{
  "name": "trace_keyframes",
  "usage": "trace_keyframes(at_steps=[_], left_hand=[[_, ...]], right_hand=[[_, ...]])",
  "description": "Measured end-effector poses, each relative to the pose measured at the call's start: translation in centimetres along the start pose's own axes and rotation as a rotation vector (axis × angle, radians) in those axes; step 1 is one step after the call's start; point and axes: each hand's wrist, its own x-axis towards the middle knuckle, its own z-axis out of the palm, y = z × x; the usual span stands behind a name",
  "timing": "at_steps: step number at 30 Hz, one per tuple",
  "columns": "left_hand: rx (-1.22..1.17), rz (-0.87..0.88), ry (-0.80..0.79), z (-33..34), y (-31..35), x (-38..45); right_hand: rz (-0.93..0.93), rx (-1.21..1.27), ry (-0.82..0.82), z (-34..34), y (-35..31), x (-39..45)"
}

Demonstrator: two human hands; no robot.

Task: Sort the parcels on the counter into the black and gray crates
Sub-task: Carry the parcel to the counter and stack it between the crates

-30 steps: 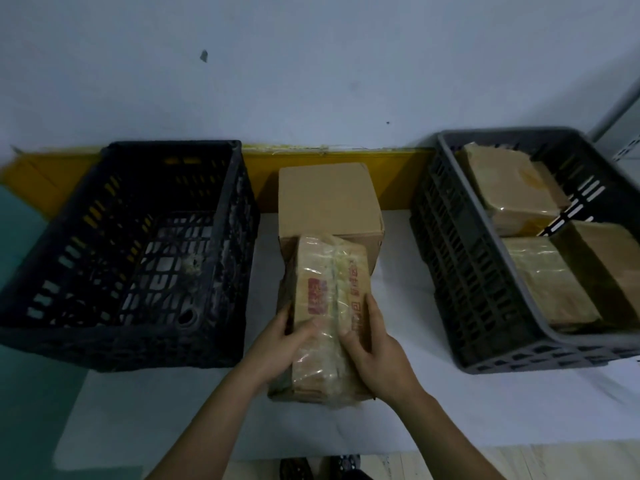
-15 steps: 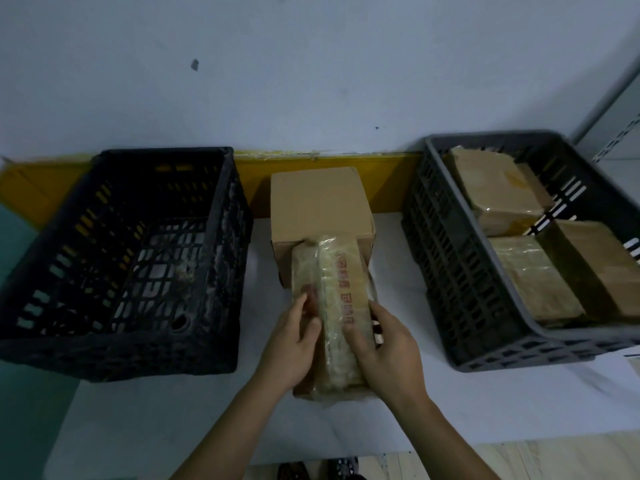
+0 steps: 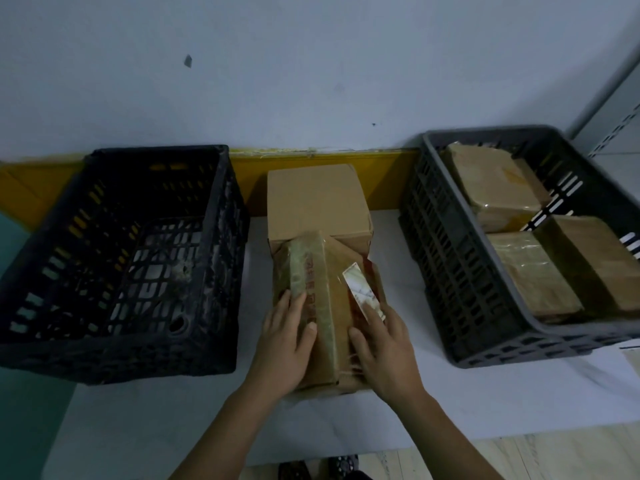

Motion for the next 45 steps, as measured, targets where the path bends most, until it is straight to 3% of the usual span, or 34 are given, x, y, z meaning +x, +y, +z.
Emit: trace_keyframes(at_steps=[5, 9, 12, 19, 25, 33, 40, 45], left_hand=[[-0.127, -0.155, -0.125, 0.0, -1.3, -0.1], [-0.196, -0.144, -0.145, 0.7, -2.2, 0.2], [-0.097, -0.140, -0.100, 0.9, -3.0, 0.8], [0.087, -0.165, -0.154, 2.1, -4.5, 1.1], [-0.033, -0.214, -0.170, 1.7, -3.4, 0.7], [0.045, -0.109, 0.175, -0.6, 2.8, -2.8], [0.108, 0.047, 0.350, -5.3, 9.0, -3.9], [0.009, 0.096, 0.508, -8.6, 11.5, -4.1]], right_hand=[[0.229, -0.044, -0.146, 1.4, 3.4, 0.4], [0.206, -0.014, -0.179, 2.3, 4.4, 0.7], [0.169, -0.013, -0.205, 2.6, 4.9, 0.9], [0.131, 0.032, -0.275, 3.2, 5.4, 1.1], [0.144, 0.094, -0.263, 2.2, 5.1, 0.9], [-0.009, 0.066, -0.100, -5.6, 1.7, -1.2], [-0.062, 0.095, 0.049, -12.5, -2.8, -2.6], [-0.156, 0.138, 0.123, -15.0, -6.5, -1.3]])
